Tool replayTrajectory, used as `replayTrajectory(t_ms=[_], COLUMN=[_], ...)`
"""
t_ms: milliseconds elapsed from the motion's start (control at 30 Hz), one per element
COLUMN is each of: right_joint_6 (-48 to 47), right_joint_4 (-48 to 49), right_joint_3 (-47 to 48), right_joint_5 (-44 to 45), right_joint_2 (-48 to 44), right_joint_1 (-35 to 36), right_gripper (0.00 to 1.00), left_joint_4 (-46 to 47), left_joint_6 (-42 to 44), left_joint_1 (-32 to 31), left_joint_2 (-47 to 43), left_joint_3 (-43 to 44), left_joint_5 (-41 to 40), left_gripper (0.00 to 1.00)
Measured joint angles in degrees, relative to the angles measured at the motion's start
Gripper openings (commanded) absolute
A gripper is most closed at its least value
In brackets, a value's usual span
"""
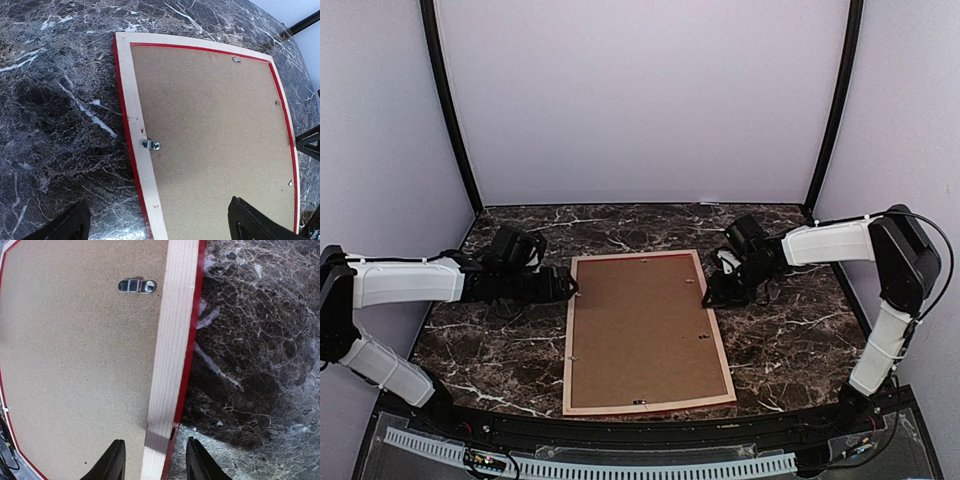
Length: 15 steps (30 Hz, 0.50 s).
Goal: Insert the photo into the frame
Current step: Place the backboard on the frame body, then adjust the frame body at the center of the board.
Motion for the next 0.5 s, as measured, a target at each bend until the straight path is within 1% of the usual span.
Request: replayTrajectory(t_ms=[133, 400, 500], right_joint_6=[0.1, 0.5, 0.9], right_joint_4=[0.9, 2.1, 2.4], right_joint_3=[-0.2, -0.9, -1.2], right_joint_5=[0.0, -0.1, -0.1], right_joint_2=[0.1, 0.2, 0.2], right_joint_1=[0.0, 0.0, 0.0], right_gripper=[0.34, 0.24, 0.22], left_joint_4=[-1.0, -2.2, -3.1], left_joint_6=[3.2, 9.2, 11.6], left_joint_1=[1.4, 1.4, 1.4], left_joint_2=[2.3, 11.3, 15.6], left_joint_3=[1.5, 10.1, 14.3], left_joint_5=[1.5, 4.3, 4.9], left_gripper=[0.99, 0.98, 0.98])
